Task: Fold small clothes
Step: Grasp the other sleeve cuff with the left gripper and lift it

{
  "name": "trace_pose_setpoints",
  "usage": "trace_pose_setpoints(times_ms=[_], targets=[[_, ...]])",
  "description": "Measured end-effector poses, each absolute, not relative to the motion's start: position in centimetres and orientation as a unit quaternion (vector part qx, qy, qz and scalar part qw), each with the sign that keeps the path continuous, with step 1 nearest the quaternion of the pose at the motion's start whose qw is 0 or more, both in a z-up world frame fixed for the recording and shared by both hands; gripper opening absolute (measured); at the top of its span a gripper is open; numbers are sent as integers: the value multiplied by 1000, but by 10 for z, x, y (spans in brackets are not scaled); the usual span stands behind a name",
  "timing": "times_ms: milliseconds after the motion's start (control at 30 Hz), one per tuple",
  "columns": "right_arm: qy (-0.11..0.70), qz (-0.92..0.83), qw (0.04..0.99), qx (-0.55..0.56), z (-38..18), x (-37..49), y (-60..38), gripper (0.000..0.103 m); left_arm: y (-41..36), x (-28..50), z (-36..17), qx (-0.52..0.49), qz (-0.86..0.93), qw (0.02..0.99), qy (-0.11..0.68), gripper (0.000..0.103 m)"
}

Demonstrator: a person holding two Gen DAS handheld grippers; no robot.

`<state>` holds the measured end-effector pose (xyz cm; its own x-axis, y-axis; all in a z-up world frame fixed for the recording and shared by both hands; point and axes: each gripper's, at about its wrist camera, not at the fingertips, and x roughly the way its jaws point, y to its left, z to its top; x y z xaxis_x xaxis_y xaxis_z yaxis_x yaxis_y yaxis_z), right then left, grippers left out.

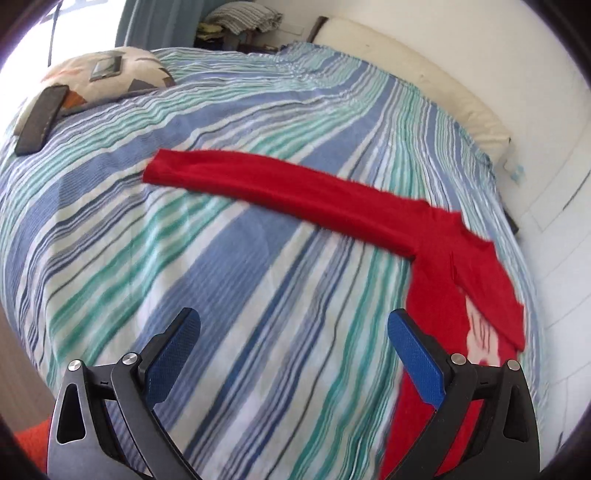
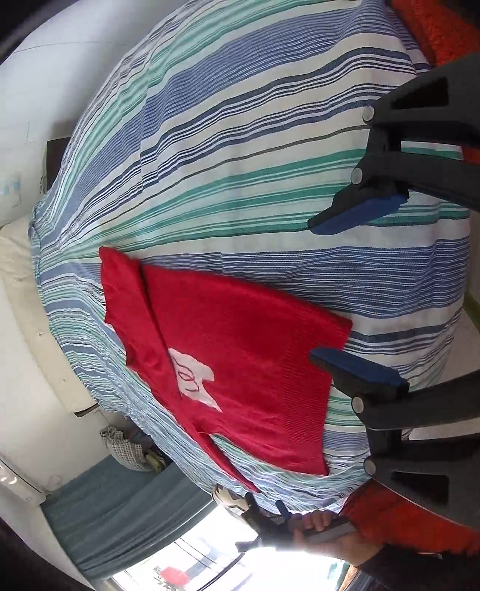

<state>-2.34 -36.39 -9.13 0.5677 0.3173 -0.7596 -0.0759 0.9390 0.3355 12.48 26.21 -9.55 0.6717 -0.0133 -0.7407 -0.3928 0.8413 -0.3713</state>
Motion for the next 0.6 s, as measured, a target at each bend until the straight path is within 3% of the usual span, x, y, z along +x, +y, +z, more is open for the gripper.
trace_pose_setpoints(times_ms=[200, 267, 400, 433, 467, 500, 533, 600], targets=[[468, 123, 866, 126, -103, -17, -349, 64, 392, 171, -124, -374, 226, 816, 378, 99], [474, 126, 864, 116, -108, -16, -343, 64, 419, 182, -146, -416, 236, 787, 390, 86], [491, 126, 857, 92, -117, -13, -332, 64, 427, 199, -153, -420, 244, 796, 360, 78], [494, 125, 856, 89, -119, -12, -331, 64, 425, 206, -153, -420, 233, 801, 357, 62], [496, 123, 855, 88, -120, -11, -331, 64, 425, 213, -155, -424, 216, 803, 358, 33], [496, 122, 855, 91, -121, -10, -331, 64, 424, 220, -158, -426, 206, 801, 366, 18], [495, 122, 855, 94, -121, -9, -333, 64, 424, 227, -158, -425, 198, 800, 374, 10], [491, 120, 857, 100, -119, -9, -335, 64, 415, 231, -140, -393, 203, 817, 370, 8]])
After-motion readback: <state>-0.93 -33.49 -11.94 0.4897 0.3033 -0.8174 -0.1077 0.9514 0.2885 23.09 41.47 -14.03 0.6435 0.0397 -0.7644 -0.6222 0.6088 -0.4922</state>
